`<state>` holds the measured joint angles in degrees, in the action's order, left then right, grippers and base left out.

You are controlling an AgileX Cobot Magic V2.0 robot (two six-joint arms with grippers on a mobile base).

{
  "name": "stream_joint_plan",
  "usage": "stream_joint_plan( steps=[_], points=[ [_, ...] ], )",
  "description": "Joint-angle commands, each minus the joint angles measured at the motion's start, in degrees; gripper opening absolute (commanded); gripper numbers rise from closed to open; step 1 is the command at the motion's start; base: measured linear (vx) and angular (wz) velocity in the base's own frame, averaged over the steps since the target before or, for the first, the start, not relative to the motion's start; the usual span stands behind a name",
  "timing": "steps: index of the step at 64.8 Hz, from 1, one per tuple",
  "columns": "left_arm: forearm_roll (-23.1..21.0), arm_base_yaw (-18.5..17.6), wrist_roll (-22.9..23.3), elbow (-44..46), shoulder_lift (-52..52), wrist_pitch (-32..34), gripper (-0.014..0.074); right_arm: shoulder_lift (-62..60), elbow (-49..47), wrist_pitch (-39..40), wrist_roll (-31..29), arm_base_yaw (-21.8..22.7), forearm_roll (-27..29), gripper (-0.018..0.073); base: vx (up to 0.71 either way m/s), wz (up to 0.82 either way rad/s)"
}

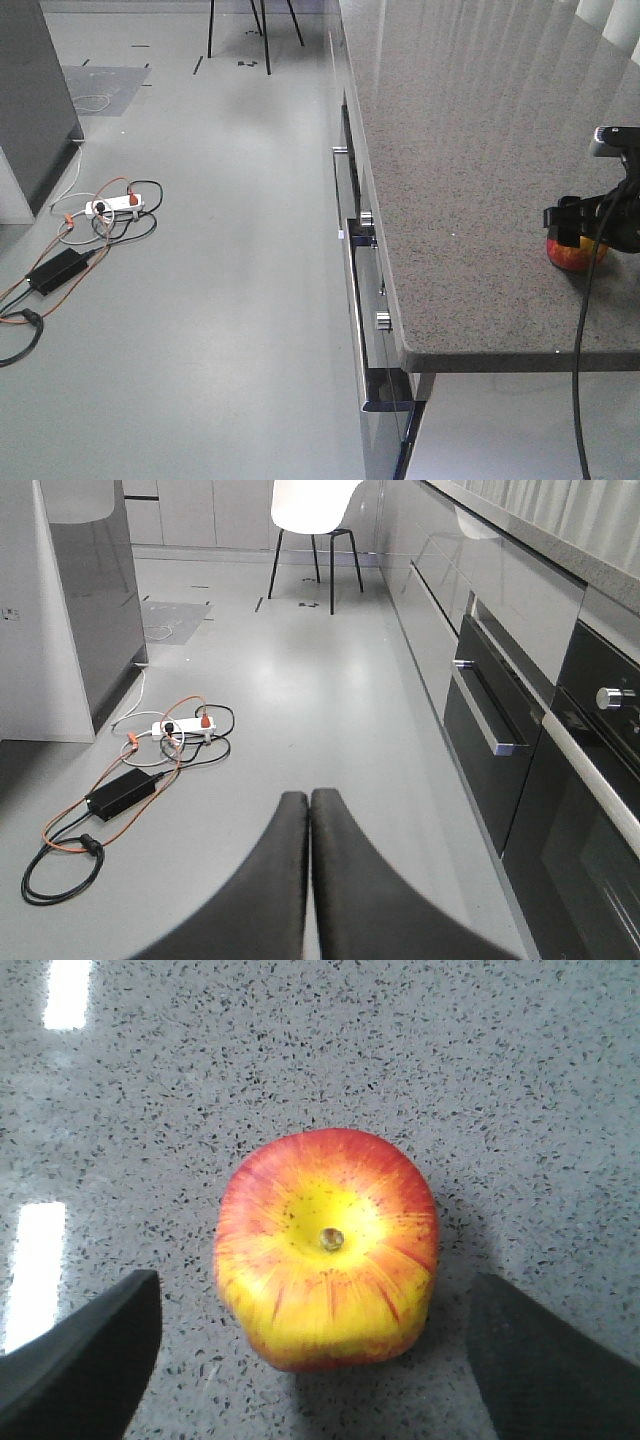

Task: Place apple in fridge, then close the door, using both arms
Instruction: 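Close the right gripper on the apple and lift it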

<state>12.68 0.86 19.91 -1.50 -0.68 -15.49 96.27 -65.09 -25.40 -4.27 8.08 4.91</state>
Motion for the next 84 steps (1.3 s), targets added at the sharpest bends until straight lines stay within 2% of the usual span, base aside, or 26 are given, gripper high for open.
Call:
stream_joint_plan(
  steps=[1,17,27,35,48,57,70,84],
  points=[
    [-0.2,-0.4,0.4,-1.2,-0.8,4.5,-0.0006,-1.3,-1.8,3.7,-0.5,0.2,0.1,0.0593,0.0,0.0],
    [-0.2,-0.4,0.4,-1.2,-0.8,4.5,-0.0006,1.1,-1.8,7.9,-0.6,0.2,0.1,0.0589,0.0,0.0],
    [-0.2,-0.4,0.4,-1.2,-0.8,4.5,-0.0006,1.8,-1.8,8.2,-0.6,0.2,0.0,0.0539,0.0,0.0],
    [-0.2,-0.4,0.4,-1.2,-0.8,4.5,-0.0006,2.6,-1.8,7.8,-0.6,0.2,-0.6,0.0441,0.0,0.0],
    [-0.2,-0.4,0.4,-1.2,-0.8,4.5,-0.0006,2.7,-1.8,6.7,-0.6,0.2,-0.3,0.0232,0.0,0.0],
    [-0.2,-0.4,0.4,-1.2,-0.8,4.5,-0.0006,2.3,-1.8,5.7,-0.6,0.2,-0.1,0.0138,0.0,0.0],
    [-0.2,-0.4,0.4,-1.2,-0.8,4.5,-0.0006,-2.0,-1.7,2.6,-0.4,0.2,0.3,0.0114,0.0,0.0],
    [-0.2,-0.4,0.4,-1.2,-0.8,4.5,-0.0006,-12.1,-1.7,1.2,-0.4,0.2,1.8,0.0116,0.0,0.0]
  ],
)
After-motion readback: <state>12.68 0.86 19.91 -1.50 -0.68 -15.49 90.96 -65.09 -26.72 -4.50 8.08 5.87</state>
